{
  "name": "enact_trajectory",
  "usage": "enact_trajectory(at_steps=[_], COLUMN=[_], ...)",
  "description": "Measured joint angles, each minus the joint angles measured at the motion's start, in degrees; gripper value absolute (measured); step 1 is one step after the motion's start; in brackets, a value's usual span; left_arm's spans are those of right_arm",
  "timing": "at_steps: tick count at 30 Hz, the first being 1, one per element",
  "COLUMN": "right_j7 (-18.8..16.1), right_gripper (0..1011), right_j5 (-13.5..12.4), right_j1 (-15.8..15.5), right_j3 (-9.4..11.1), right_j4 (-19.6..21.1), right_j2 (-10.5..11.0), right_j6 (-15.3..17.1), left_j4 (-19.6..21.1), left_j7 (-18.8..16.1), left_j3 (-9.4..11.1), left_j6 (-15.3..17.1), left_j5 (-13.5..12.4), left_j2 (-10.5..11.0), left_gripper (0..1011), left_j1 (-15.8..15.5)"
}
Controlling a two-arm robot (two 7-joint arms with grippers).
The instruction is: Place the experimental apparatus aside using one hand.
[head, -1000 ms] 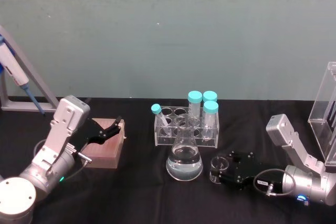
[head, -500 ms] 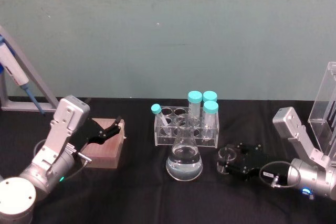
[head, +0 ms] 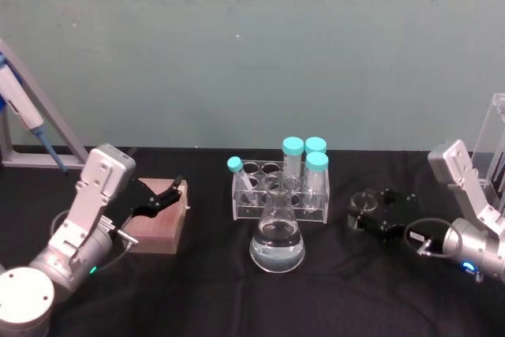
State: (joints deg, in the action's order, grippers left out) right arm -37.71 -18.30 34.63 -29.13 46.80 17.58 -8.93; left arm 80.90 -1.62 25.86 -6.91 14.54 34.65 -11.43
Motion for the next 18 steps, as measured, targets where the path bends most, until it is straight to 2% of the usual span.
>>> enact_trajectory(at_steps=[3, 18], right_j7=[2.4, 12.0], right_gripper=[508, 508], right_j5=[0.54, 3.67], right_j1=[0.28, 1.75], right_j3=[1.18, 4.58], right_j4=[-0.66, -3.84], right_j2=[-0.52, -2.9], right_j6=[0.23, 0.95], left_j4=[0.0, 0.0], left_j7=[0.0, 0.0], left_j3=[0.0, 0.0], left_j6=[0.0, 0.0], left_j5=[0.0, 0.0], left_j2=[0.0, 0.0], left_gripper=[1000, 1000], left_j1=[0.0, 0.0])
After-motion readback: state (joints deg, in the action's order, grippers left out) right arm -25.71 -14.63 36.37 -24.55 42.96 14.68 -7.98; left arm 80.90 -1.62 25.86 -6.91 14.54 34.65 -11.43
